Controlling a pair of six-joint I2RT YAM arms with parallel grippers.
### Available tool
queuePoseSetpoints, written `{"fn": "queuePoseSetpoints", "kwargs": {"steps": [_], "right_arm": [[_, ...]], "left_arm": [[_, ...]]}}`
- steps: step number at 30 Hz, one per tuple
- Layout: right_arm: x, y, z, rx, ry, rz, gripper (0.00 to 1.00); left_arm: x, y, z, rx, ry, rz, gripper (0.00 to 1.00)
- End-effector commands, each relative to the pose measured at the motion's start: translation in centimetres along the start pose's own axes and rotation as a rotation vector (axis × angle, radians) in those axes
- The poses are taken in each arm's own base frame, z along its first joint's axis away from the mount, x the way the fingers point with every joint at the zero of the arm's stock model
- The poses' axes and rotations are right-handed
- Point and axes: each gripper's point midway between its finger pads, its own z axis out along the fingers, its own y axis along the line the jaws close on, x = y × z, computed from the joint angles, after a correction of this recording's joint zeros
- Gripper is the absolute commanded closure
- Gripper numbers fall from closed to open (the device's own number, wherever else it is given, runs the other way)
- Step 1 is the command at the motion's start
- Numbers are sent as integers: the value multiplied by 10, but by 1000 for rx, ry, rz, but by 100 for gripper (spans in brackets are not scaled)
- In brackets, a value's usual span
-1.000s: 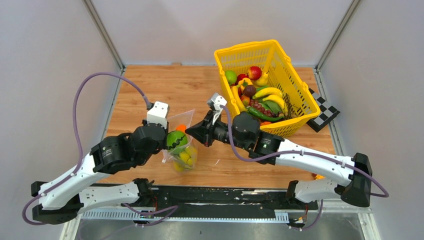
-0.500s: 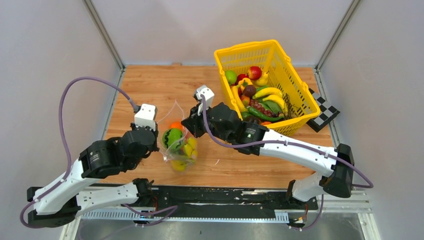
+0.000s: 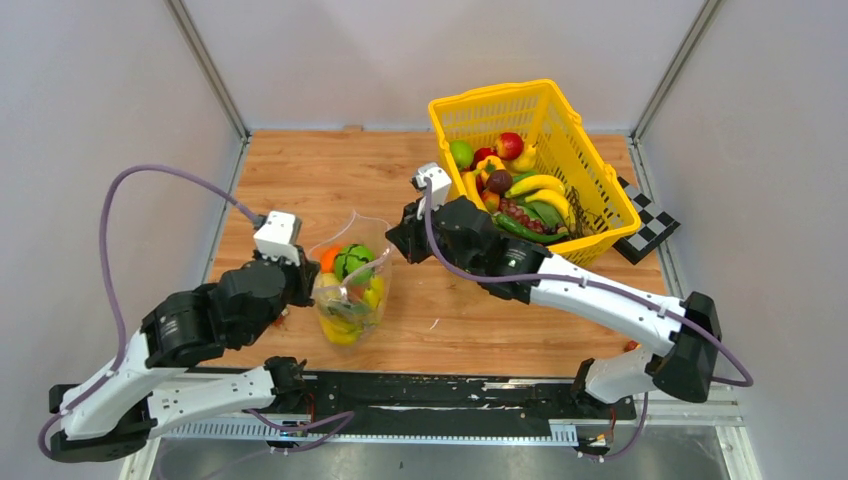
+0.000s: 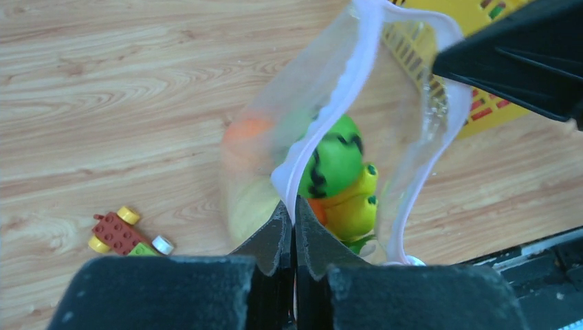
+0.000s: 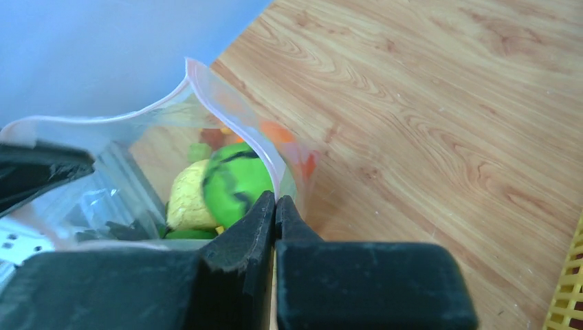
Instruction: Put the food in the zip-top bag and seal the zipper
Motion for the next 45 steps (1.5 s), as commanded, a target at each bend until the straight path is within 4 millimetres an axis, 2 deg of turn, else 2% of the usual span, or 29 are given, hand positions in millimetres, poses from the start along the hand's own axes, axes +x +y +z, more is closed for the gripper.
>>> {"fn": "queuePoseSetpoints", "kwargs": {"steps": [1, 3, 9, 11, 14, 17, 18, 21, 23, 26, 29, 32, 35, 41, 45], "right_arm": [[16, -4, 12, -8, 97, 17, 100], [8, 8, 10, -71, 57, 30, 100], [-9, 9, -13, -104, -32, 15, 99], [-5, 5, -19, -104, -35, -9, 97], [13, -10, -19, -58, 3, -36, 91], [18, -15, -20, -44, 33, -33, 86], [15, -13, -22, -56, 26, -36, 83], [3, -9, -30, -76, -12, -38, 61], [-5, -11, -39, -63, -46, -31, 51], [-14, -12, -54, -68, -90, -35, 42], [-29, -15, -74, -59, -154, -41, 38], [-36, -31, -89, 12, -194, -60, 33], [-38, -56, -102, 136, -217, -75, 29], [-33, -105, -121, 378, -214, -128, 25], [-26, -137, -126, 511, -144, -129, 24]], "left_arm": [[13, -33, 25, 35, 89, 82, 98], [14, -38, 31, 23, 104, 83, 100], [-9, -43, 29, 66, -14, -1, 100], [-14, -35, 26, 45, -55, -31, 100], [-16, -26, 22, 30, -90, -62, 100], [-11, -29, 24, 50, -98, -82, 100], [-9, -32, 25, 63, -96, -89, 100], [-3, -40, 29, 89, -78, -97, 100], [-2, -43, 31, 95, -76, -113, 100], [-3, -47, 33, 113, -91, -131, 100], [-2, -56, 36, 144, -95, -137, 100], [2, -66, 41, 172, -76, -130, 100], [6, -75, 45, 192, -55, -126, 100], [8, -86, 49, 228, -47, -135, 100], [12, -88, 50, 237, -36, -138, 100]]}}
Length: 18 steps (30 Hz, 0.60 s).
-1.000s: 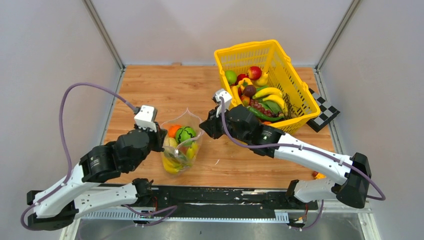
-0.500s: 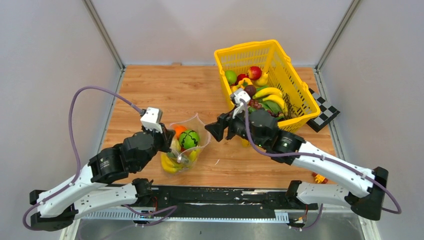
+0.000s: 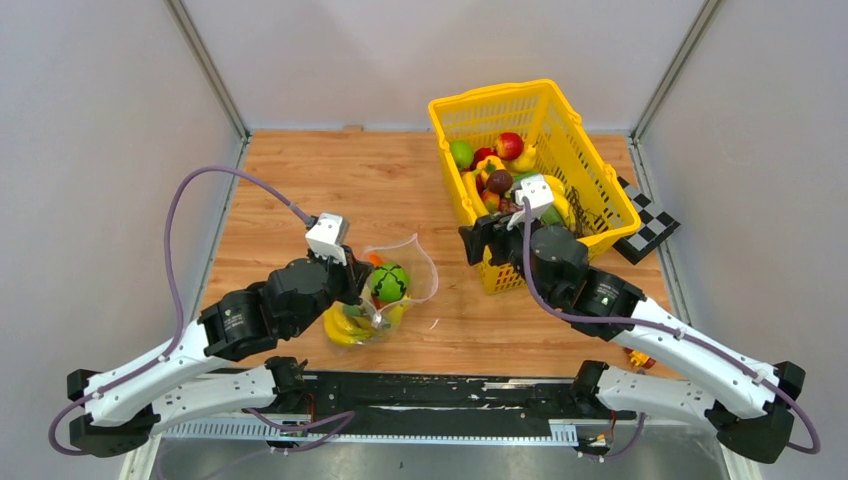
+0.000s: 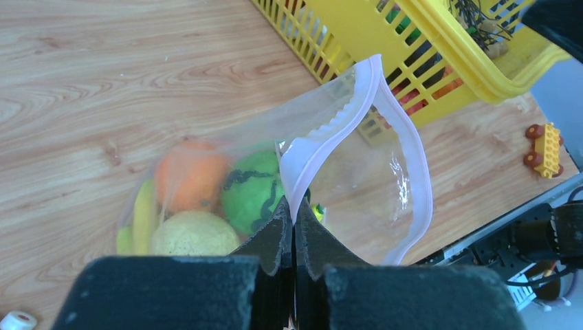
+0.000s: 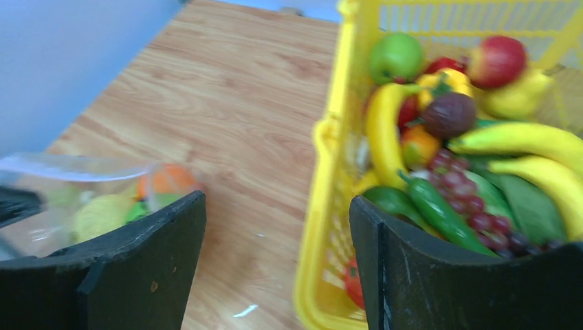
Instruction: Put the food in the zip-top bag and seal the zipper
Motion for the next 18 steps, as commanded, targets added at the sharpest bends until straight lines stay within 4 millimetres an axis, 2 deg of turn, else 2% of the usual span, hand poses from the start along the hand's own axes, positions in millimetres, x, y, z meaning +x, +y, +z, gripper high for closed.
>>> {"fn": "queuePoseSetpoints", "kwargs": {"steps": [1, 10, 12, 16, 18], "right_arm": [[10, -52, 0, 220, 66, -53, 24], [23, -117, 3, 353, 137, 21, 23], [25, -140, 3, 410, 162, 20, 22], [40, -185, 5, 489, 278, 55, 21], [50, -192, 10, 443, 346, 75, 21]], "left_arm": [[-9, -11, 1, 44, -33, -53, 100], [-5, -12, 2, 53, -25, -49, 100], [-5, -12, 1, 53, -26, -49, 100], [-6, -9, -2, 50, -27, -47, 100], [-5, -8, -3, 49, -29, -50, 100]]}}
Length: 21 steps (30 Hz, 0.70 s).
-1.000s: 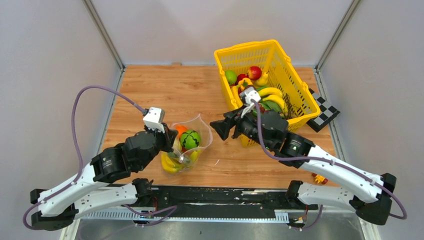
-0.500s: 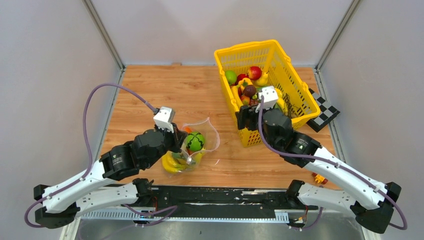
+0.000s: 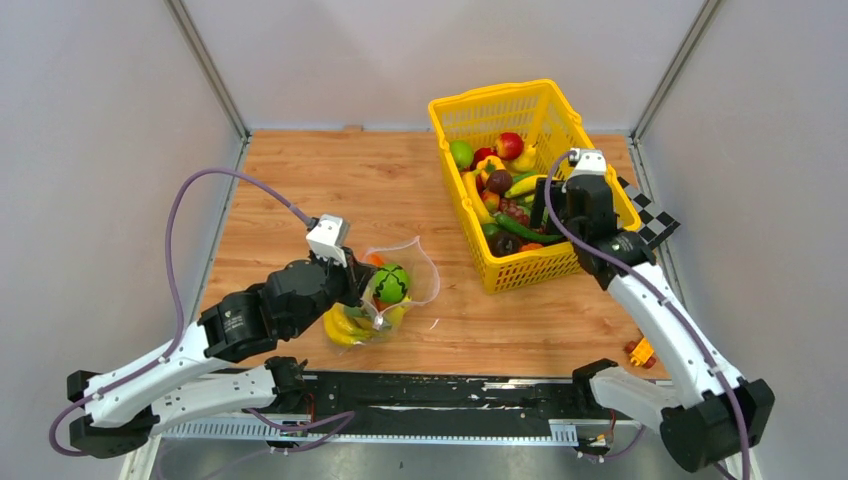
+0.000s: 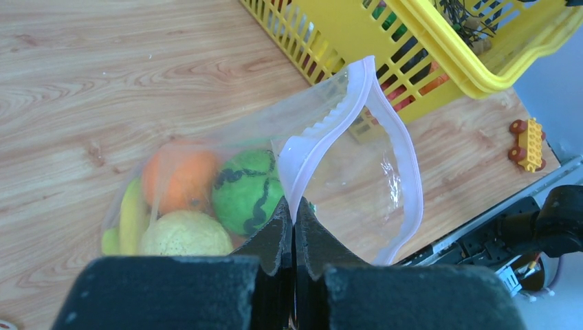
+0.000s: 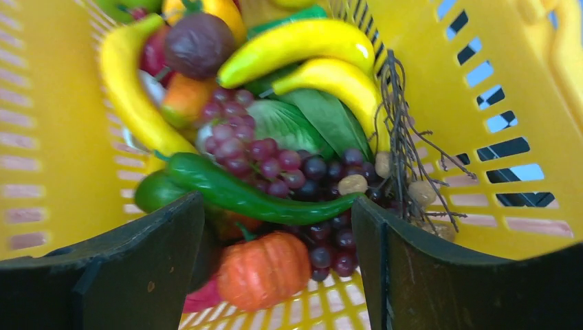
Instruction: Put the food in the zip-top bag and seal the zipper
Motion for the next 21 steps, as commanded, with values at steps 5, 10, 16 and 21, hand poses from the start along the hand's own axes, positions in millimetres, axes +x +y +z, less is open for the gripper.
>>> {"fn": "queuePoseSetpoints", "kwargs": {"steps": [5, 10, 16, 21], "right_arm": [[39, 7, 21, -201, 340, -82, 22], [61, 10, 20, -254, 512, -159, 19], [75, 12, 15, -301, 598, -208, 18], [96, 7, 13, -303, 717, -240, 20]], "left_arm": [[-9, 0, -4, 7, -36, -33, 100], [-7, -2, -2, 9, -25, -20, 100], [-7, -3, -1, 13, -20, -6, 100], [-4, 0, 0, 3, -17, 10, 100]]}}
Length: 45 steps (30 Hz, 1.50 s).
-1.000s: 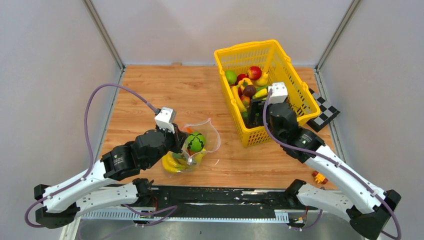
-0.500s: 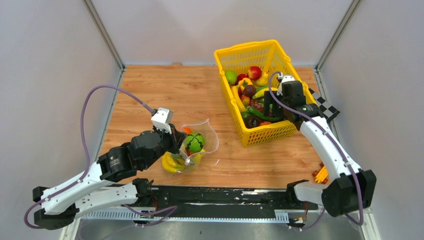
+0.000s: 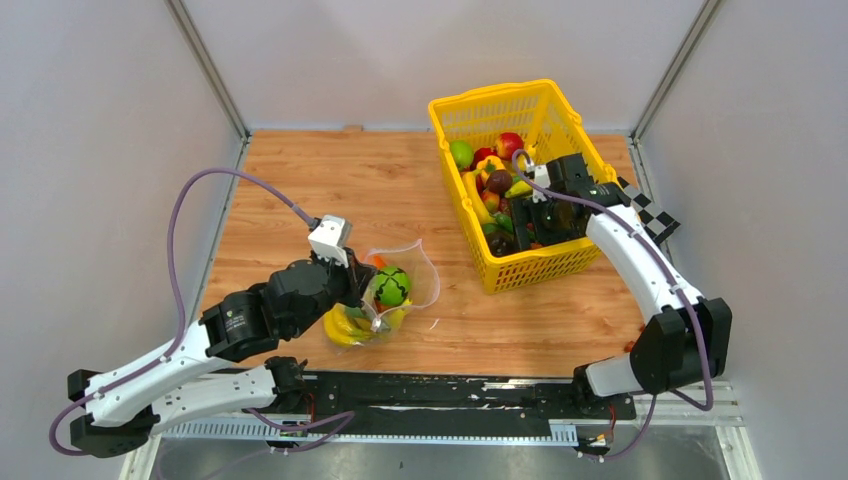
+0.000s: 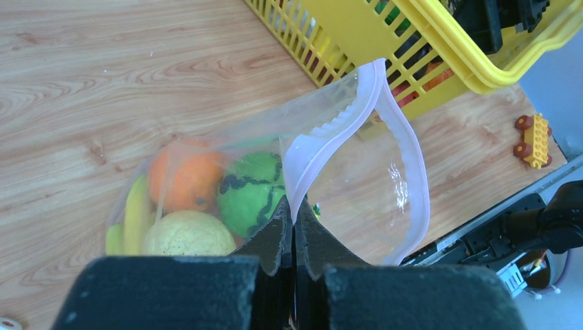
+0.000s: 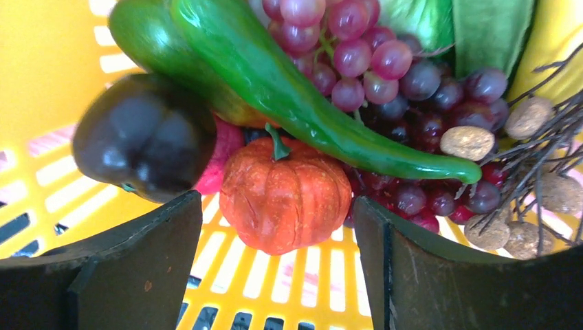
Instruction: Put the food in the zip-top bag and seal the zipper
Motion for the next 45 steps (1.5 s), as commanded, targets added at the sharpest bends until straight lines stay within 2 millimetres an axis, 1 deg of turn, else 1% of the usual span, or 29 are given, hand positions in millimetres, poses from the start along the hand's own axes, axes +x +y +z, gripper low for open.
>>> {"fn": "queuePoseSetpoints", "kwargs": {"steps": [1, 4, 6, 12, 14, 15, 17, 19, 22, 24, 26, 31, 32, 35, 38, 42, 45], "right_arm": [[11, 1, -1, -24, 106, -50, 21], [13, 4, 0, -48, 118, -63, 22], [18, 3, 4, -48, 135, -68, 23], [28, -12, 26, 26, 200, -48, 26], [29, -14, 31, 34, 211, -43, 29], [29, -15, 31, 39, 214, -43, 34], [23, -17, 27, 56, 190, -42, 42], [11, -15, 18, 58, 128, -43, 53], [-9, -7, -8, 40, 3, -37, 62], [-22, -3, -26, 33, -83, -35, 64], [-30, 0, -44, 35, -160, -36, 64], [-40, -4, -76, 87, -312, -25, 64], [-43, -3, -82, 85, -344, -23, 65], [-54, 7, -98, 39, -466, -5, 65], [-64, 29, -117, -74, -597, 8, 65], [-72, 77, -148, -348, -735, -8, 64], [-71, 114, -169, -570, -769, -58, 64]], "left_arm": [[-5, -1, 0, 4, -23, 2, 100], [-5, -3, 1, 10, -15, 11, 100], [-4, -2, 1, 8, -11, 13, 100], [-6, 0, 0, 3, -19, 10, 100], [-6, 0, -1, 2, -21, 7, 100], [-6, 0, -1, 1, -22, 5, 100], [-6, 0, -1, 1, -21, 2, 100], [-5, 0, -1, 1, -19, 1, 100], [-5, 1, -1, -2, -21, 1, 100], [-6, 0, 0, 0, -22, 2, 100], [-6, -2, 1, 1, -21, 3, 100], [-6, -5, 5, 6, -15, 7, 99], [-7, -7, 6, 9, -16, 5, 99], [-7, -10, 8, 18, -17, 0, 99], [-5, -12, 9, 25, -8, 2, 99], [-4, -14, 10, 30, -4, 0, 99], [-4, -14, 11, 31, -2, -3, 99]]}}
